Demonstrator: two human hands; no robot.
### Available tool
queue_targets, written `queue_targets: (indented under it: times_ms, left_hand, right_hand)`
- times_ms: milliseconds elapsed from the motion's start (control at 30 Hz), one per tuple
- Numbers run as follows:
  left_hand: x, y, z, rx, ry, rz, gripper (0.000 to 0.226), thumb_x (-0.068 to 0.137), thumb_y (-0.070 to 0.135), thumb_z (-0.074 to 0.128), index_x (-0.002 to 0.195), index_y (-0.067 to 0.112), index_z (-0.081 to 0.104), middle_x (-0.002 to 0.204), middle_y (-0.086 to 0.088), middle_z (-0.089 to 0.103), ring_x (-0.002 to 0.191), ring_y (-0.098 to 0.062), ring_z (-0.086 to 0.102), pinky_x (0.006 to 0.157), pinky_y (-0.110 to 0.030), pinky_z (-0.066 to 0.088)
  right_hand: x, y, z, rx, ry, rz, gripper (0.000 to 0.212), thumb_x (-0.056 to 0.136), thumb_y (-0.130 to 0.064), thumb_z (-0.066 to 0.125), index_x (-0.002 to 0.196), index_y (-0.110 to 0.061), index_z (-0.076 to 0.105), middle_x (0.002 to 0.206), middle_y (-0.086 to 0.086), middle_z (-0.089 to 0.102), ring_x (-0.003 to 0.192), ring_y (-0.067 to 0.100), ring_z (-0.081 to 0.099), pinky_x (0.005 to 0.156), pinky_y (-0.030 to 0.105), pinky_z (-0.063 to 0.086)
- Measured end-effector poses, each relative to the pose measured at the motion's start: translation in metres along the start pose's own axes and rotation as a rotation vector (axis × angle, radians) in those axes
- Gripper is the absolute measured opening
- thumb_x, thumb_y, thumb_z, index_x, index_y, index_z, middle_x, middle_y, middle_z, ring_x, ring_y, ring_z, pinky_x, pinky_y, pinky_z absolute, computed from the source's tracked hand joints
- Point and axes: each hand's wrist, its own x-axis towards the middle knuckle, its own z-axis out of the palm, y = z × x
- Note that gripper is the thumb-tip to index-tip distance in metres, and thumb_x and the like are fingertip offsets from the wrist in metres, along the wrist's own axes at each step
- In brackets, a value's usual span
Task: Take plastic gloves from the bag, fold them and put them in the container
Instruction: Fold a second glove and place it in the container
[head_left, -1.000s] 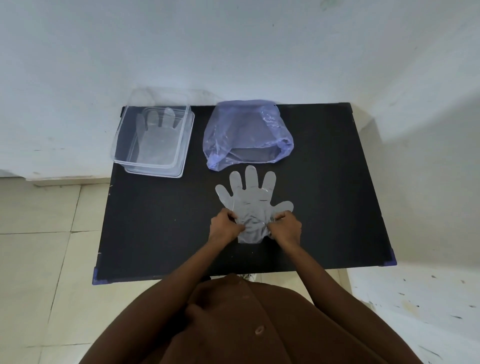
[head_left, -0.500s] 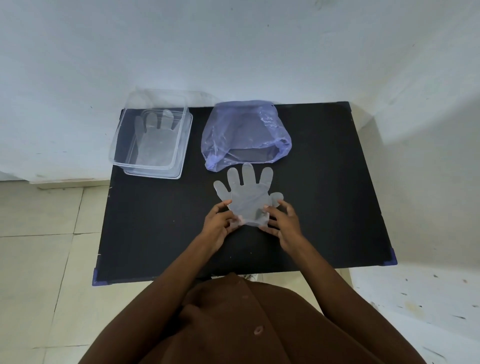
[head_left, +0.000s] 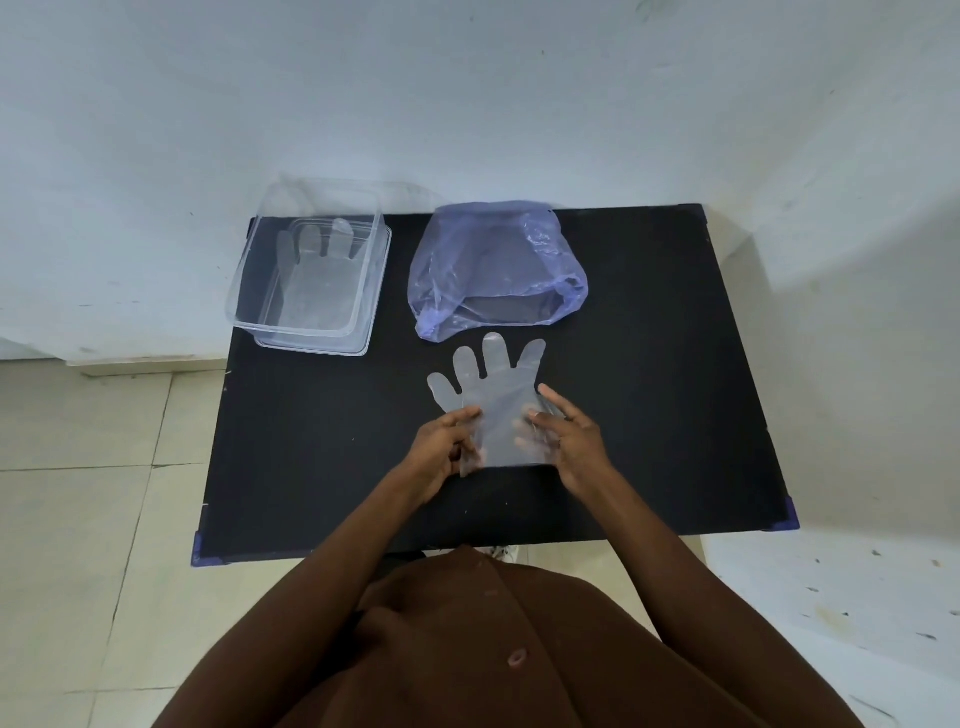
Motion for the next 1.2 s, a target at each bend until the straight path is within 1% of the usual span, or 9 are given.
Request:
queue_targets:
  times_ms: [167,233,400,600,767,867,1000,1100,1200]
  left_hand:
    - [0.001,-0.003,-0.008,-0.063,0.037,0.022,0.042,0.094,0.001,0.057,0.134,0.011,0.06,0.12,-0.013,0.069,0.101,-0.028,0.069,0.084,-0.039,0.061]
    - [0.003,-0.003,-0.011,-0.102,0.058,0.033,0.038,0.095,0.007,0.061,0.133,0.008,0.062,0.122,-0.015,0.071,0.107,-0.031,0.07,0.086,-0.04,0.061]
    - [0.006,-0.005,-0.014,-0.088,0.046,0.083,0.039,0.091,-0.004,0.065,0.128,0.006,0.065,0.111,-0.012,0.074,0.087,-0.019,0.073,0.074,-0.031,0.065]
    - [0.006,-0.002,-0.016,-0.018,-0.046,0.018,0.049,0.09,-0.006,0.053,0.131,0.017,0.065,0.125,-0.011,0.064,0.101,-0.028,0.062,0.095,-0.043,0.056]
    - [0.007,0.002,-0.016,-0.022,-0.034,0.011,0.042,0.097,-0.001,0.053,0.136,0.014,0.061,0.132,-0.012,0.065,0.12,-0.033,0.063,0.096,-0.046,0.057]
    - [0.008,0.002,-0.015,-0.009,-0.033,0.031,0.048,0.095,-0.01,0.051,0.139,0.008,0.057,0.131,-0.009,0.064,0.117,-0.028,0.064,0.088,-0.039,0.061]
    - [0.01,0.001,-0.016,-0.012,-0.046,0.023,0.046,0.094,-0.01,0.05,0.136,0.007,0.06,0.136,-0.013,0.063,0.116,-0.028,0.065,0.089,-0.039,0.06]
    - [0.01,-0.001,-0.018,-0.052,-0.048,0.009,0.042,0.096,-0.007,0.05,0.134,0.007,0.061,0.135,-0.015,0.064,0.124,-0.031,0.063,0.092,-0.04,0.06]
    - [0.01,-0.003,-0.02,-0.048,-0.041,0.013,0.042,0.096,-0.006,0.053,0.134,0.007,0.061,0.136,-0.014,0.064,0.124,-0.031,0.062,0.096,-0.042,0.058]
  right_hand:
    - [0.001,0.001,-0.007,-0.133,0.024,-0.013,0.029,0.089,0.002,0.07,0.116,-0.008,0.072,0.117,0.016,0.073,0.089,0.022,0.076,0.071,0.031,0.065]
    - [0.0,0.002,-0.01,-0.143,-0.003,0.002,0.031,0.09,0.004,0.067,0.119,-0.006,0.071,0.115,0.017,0.073,0.092,0.028,0.075,0.074,0.035,0.065]
    - [-0.001,0.002,-0.01,-0.12,-0.076,0.025,0.038,0.089,-0.003,0.071,0.125,-0.016,0.069,0.116,0.012,0.073,0.098,0.033,0.075,0.073,0.037,0.064]
    - [0.012,0.005,-0.006,-0.253,-0.016,0.053,0.03,0.086,-0.003,0.075,0.105,-0.026,0.078,0.123,0.008,0.071,0.109,0.027,0.07,0.098,0.043,0.057]
    - [0.007,-0.002,-0.005,-0.204,-0.096,0.097,0.036,0.094,0.009,0.057,0.122,-0.01,0.069,0.123,0.009,0.068,0.103,0.024,0.07,0.08,0.032,0.061]
    - [0.006,-0.003,-0.009,-0.178,-0.126,0.116,0.038,0.092,0.006,0.062,0.126,-0.01,0.068,0.124,0.008,0.069,0.104,0.025,0.072,0.081,0.032,0.06]
    - [0.009,-0.002,-0.01,-0.185,-0.124,0.14,0.038,0.087,-0.004,0.074,0.123,-0.015,0.07,0.121,0.007,0.072,0.103,0.024,0.074,0.082,0.035,0.061]
    - [0.01,-0.001,-0.008,-0.266,-0.109,0.116,0.035,0.089,0.003,0.069,0.119,-0.013,0.072,0.123,0.007,0.07,0.107,0.023,0.071,0.091,0.035,0.06]
    - [0.011,-0.001,-0.005,-0.3,-0.111,0.113,0.036,0.092,0.008,0.062,0.123,-0.007,0.069,0.117,0.006,0.069,0.098,0.019,0.071,0.079,0.027,0.063]
